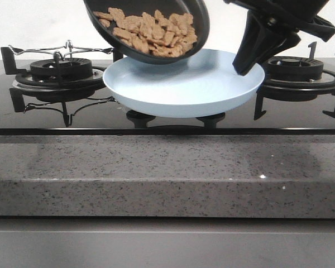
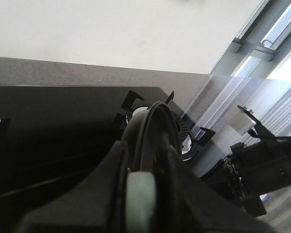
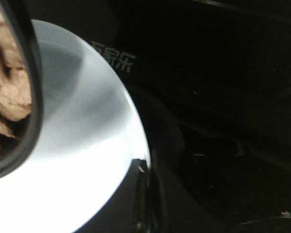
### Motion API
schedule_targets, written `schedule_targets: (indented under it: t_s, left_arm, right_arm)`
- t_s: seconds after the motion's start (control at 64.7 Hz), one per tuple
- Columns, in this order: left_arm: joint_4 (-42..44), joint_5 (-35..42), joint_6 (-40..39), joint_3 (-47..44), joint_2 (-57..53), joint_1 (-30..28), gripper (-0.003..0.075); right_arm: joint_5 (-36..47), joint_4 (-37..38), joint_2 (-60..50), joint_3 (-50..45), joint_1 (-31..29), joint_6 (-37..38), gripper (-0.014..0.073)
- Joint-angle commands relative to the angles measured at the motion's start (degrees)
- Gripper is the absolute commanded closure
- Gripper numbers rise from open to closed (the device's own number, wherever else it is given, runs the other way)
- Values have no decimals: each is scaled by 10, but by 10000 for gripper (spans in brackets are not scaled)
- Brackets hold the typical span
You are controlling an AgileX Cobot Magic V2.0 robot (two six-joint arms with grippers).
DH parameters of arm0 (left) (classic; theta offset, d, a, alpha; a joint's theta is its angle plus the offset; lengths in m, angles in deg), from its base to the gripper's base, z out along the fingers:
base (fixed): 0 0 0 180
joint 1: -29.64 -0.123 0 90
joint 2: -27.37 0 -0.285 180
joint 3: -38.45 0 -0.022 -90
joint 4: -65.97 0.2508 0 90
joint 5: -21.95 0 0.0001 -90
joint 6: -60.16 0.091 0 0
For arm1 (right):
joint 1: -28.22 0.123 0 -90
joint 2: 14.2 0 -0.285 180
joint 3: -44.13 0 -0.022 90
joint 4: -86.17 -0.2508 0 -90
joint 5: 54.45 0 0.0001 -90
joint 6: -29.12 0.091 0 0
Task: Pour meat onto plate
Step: 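Lift the black pan with the left gripper and tip meat onto the plate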
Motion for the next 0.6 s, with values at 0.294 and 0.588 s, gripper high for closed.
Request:
schedule_targets:
  t_s: [0.294,0.588]
  left_arm:
    - [-52,-18,189,18,-63,32,741]
    - [-54,-18,346,18,-80,70,741]
  right_arm:
    - [18,-18,-23,13,0,-5,707]
    - [18,-18,-23,13,0,-5,707]
